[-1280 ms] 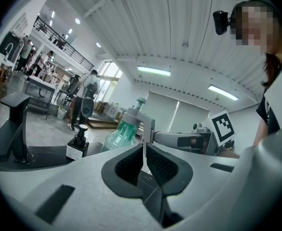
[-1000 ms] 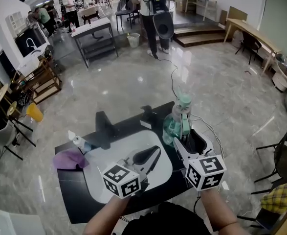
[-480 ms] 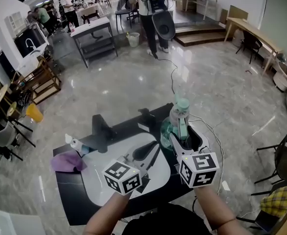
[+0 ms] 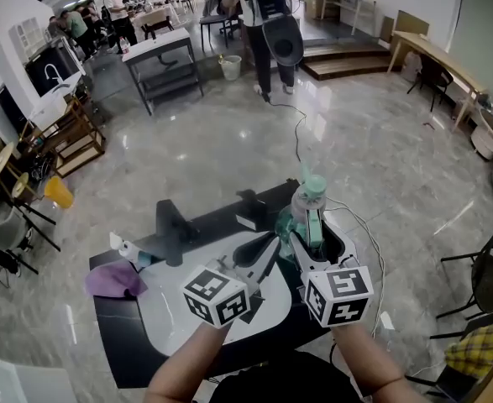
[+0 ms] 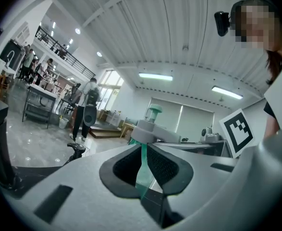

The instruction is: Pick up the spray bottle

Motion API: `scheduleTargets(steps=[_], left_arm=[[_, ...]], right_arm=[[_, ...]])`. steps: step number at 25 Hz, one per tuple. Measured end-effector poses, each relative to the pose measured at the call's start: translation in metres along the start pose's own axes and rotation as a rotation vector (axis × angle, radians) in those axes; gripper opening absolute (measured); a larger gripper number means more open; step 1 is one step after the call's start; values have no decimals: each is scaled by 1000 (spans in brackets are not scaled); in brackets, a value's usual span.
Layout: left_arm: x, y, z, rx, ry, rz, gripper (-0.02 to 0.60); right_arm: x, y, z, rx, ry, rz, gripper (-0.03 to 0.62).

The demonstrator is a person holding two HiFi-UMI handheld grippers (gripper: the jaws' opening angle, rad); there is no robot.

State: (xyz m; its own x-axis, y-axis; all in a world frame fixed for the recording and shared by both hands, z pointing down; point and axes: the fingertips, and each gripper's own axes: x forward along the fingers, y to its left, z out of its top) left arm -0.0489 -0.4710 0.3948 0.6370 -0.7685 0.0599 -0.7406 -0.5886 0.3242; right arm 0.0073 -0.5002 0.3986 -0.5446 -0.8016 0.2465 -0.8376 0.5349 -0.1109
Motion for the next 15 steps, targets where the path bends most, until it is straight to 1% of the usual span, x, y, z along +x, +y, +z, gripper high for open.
scheduleTargets(steps=[2, 3, 5, 6, 15], left_arm=[[4, -2, 1, -2, -5, -13, 8], [6, -3, 1, -2, -6, -18, 8], [9, -3, -1, -1, -5, -23, 8], [10, -3, -2, -1, -3, -24, 8], [14, -2, -6, -11, 8, -21, 8]], right_arm=[[0, -3, 0, -1, 2, -3, 223], [0, -5, 0, -1, 0, -7, 198], [-1, -8, 0, -10, -7, -20, 114], [-1, -9, 0, -18, -9, -24, 95], [-3, -12, 0, -35, -16, 4, 89]])
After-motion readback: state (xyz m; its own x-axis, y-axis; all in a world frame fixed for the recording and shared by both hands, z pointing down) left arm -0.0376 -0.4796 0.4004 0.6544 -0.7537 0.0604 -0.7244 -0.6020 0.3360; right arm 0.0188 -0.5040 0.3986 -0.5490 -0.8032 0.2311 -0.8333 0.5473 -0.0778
